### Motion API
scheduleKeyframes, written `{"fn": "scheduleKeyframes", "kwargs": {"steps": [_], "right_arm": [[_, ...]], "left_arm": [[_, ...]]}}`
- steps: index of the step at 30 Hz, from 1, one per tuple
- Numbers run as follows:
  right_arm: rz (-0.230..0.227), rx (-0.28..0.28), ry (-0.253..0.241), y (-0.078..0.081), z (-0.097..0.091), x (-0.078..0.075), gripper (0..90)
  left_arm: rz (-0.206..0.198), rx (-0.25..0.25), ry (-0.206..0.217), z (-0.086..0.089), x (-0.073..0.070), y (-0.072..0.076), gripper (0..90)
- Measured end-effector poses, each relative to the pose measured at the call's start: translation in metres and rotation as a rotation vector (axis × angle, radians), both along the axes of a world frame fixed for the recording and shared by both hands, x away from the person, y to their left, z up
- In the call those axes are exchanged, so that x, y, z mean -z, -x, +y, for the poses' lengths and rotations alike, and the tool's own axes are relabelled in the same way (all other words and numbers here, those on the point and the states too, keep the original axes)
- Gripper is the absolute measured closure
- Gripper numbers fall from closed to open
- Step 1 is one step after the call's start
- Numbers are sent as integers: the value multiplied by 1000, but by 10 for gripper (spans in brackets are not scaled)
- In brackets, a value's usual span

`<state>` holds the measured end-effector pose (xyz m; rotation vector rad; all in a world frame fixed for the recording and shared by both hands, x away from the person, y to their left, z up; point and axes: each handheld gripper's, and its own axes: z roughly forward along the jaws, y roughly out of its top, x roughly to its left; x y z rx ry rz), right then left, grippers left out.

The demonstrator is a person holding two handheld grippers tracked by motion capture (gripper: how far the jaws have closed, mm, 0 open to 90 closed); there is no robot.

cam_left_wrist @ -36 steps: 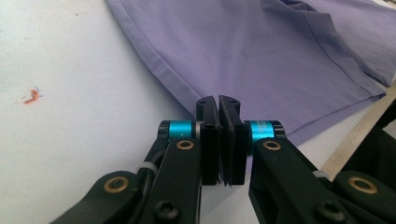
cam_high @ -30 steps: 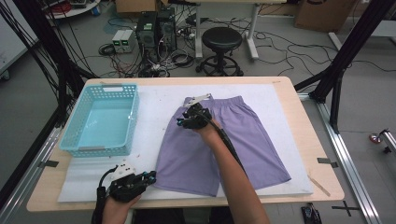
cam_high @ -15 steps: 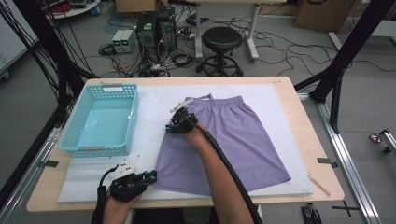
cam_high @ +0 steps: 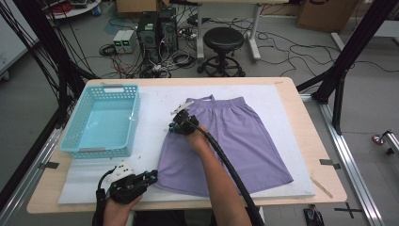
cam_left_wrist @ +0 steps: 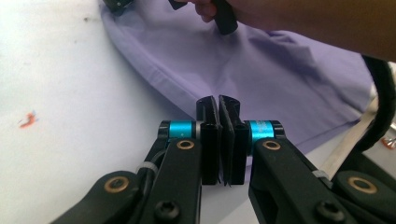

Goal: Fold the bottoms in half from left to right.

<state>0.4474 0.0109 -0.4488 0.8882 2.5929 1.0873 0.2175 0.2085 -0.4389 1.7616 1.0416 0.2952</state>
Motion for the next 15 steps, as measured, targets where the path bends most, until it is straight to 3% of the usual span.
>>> {"fn": "scheduleKeyframes", "kwargs": {"steps": [7, 10, 15], "right_arm": [[-43, 26, -74, -1, -29, -31, 887], [-49, 29, -73, 0, -38, -39, 887], [-68, 60, -100, 0, -67, -56, 887]], "left_arm": [[-57, 66, 115, -13, -19, -2, 868], [-70, 85, 159, -20, -28, -6, 868], [-83, 151, 175, -41, -43, -15, 868]]}}
